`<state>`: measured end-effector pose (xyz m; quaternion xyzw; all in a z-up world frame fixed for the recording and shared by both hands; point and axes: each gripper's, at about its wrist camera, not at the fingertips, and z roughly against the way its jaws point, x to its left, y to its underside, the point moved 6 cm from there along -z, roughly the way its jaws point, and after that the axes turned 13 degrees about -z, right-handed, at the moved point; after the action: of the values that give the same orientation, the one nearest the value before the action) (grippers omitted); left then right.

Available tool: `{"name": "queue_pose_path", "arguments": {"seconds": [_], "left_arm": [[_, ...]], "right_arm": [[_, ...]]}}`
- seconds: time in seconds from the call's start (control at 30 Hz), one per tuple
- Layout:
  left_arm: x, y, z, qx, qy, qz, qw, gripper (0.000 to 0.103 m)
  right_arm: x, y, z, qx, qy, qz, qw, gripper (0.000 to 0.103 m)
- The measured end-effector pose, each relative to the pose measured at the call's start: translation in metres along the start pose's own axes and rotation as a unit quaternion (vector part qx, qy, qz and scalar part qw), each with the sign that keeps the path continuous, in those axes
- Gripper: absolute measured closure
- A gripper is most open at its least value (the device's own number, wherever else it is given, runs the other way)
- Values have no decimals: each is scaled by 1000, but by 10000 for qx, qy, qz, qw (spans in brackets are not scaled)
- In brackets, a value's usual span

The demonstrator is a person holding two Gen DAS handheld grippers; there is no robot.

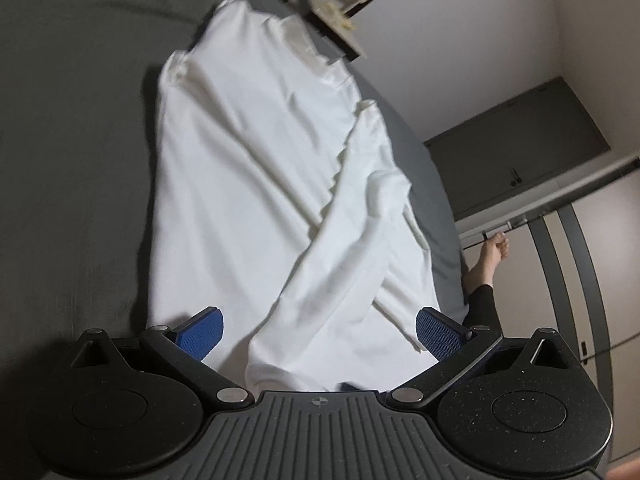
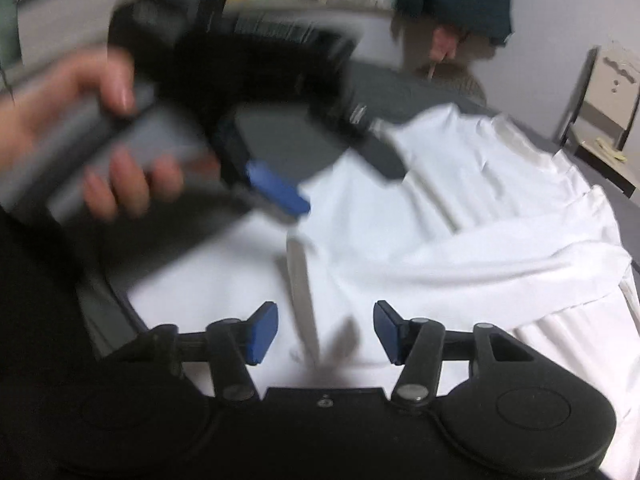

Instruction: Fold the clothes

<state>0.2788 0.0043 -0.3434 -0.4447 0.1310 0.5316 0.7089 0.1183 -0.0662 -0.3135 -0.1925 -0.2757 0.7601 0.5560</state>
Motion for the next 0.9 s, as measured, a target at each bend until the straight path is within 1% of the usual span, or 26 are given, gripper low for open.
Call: {"name": "queue_pose_path", "arguments": {"seconds": [0.03,0.1,0.13,0.17,0.2,0.23,0.27,0.33,0.37,0.4,0.43,0.5,0.57,0.6,0.63,0.67,0.73,0.8,0.9], "left_arm": [[1,2,-2,39,-10,-7,10000,0],[0,7,-3,68,-95,-101,9999,0],[0,10,-2,80,-141,-152,9998,0],[-1,11,-2,55,-197,-218,9996,0],[-1,10,0,6,-202,-241,9995,0],[-1,9,2,-47,-189,-248,9995,0],[-2,8,4,-100,-177,-255,9995,0],[0,9,4,-26,-186,-228,9996,0],[0,11,3,24,-193,-212,9996,0],[1,12,3,74,-200,-196,9996,0],[2,13,2,124,-207,-180,9995,0],[0,16,0,225,-322,-330,9987,0],[-3,14,3,53,-338,-406,9986,0],[-4,12,5,-46,-338,-437,9985,0],[-5,10,8,-145,-337,-467,9982,0],[-9,5,8,-212,-337,-597,9974,0],[-17,-6,7,-323,-338,-923,9946,0],[-26,-18,6,-435,-338,-1248,9907,0],[-37,-36,-16,-277,-293,-1677,9850,0]], "right_arm": [[3,1,-6,52,134,108,9998,69],[5,2,-12,4,347,236,9991,71],[5,3,-14,-36,419,280,9987,76],[5,3,-14,-52,412,269,9988,82],[4,2,-14,-50,365,232,9991,94],[3,0,-10,-91,251,134,9996,98],[4,-3,-3,-200,44,6,9998,98],[6,-10,17,-444,-502,-210,9975,101],[8,-12,23,-499,-674,-248,9962,101],[11,-13,26,-515,-780,-244,9953,101],[13,-12,24,-495,-800,-236,9953,101],[15,-8,17,-413,-733,-216,9962,101],[13,-5,11,-252,-773,-383,9960,100],[9,-4,13,-251,-776,-517,9953,88],[6,-5,17,-330,-726,-626,9948,66],[2,-6,22,-425,-640,-666,9948,59],[-7,-6,30,-539,-443,-666,9953,59],[-15,-3,31,-456,-279,-628,9966,60],[-20,3,24,-269,-296,-679,9969,63]]}}
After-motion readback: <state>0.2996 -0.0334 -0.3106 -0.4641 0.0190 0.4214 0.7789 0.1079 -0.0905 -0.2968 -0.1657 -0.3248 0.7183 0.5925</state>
